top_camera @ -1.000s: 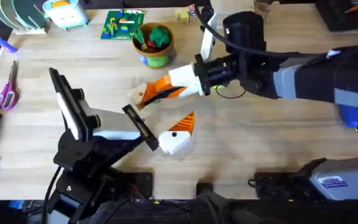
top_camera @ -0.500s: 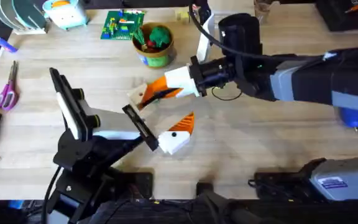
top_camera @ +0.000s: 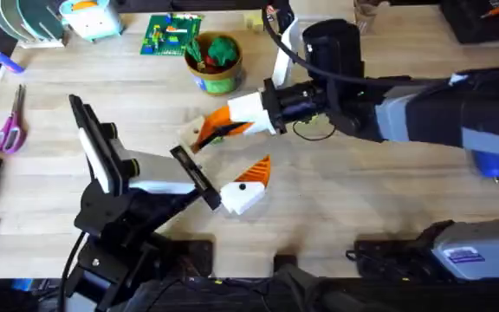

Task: Pick up the gripper from the table and insert it into the empty holder that is missing its gripper. Then pick up a screw, insert it into the mounting hole, and use the screwdriver to tighten it. Finally, clean up the table by picking up the vegetable and placing it into the bucket.

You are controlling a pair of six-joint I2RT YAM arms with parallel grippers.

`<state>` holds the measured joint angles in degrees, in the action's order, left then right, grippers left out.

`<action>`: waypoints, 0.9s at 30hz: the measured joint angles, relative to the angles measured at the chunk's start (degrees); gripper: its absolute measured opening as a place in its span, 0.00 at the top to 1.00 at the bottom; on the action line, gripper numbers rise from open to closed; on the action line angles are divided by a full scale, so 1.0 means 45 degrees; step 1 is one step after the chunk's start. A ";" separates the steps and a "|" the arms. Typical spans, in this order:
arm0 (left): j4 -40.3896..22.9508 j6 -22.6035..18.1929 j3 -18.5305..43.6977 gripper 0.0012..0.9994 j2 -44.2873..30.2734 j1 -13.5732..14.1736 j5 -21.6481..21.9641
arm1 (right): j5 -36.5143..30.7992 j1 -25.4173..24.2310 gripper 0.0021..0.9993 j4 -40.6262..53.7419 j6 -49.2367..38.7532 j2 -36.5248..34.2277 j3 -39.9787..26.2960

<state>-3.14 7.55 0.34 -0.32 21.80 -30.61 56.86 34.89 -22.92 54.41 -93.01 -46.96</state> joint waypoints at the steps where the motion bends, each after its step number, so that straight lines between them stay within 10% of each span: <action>1: -0.0001 0.0000 0.0000 0.01 0.0000 0.0000 0.0004 | -0.0008 0.0005 0.99 0.0005 0.0000 0.0000 0.0000; 27: 0.0019 -0.0053 0.0000 0.01 0.0000 0.0005 -0.0297 | 0.0307 -0.0002 0.73 0.0063 -0.0067 -0.0002 0.0000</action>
<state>-3.05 7.31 0.34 -0.32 21.82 -31.95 58.24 34.89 -22.63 54.11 -93.02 -46.96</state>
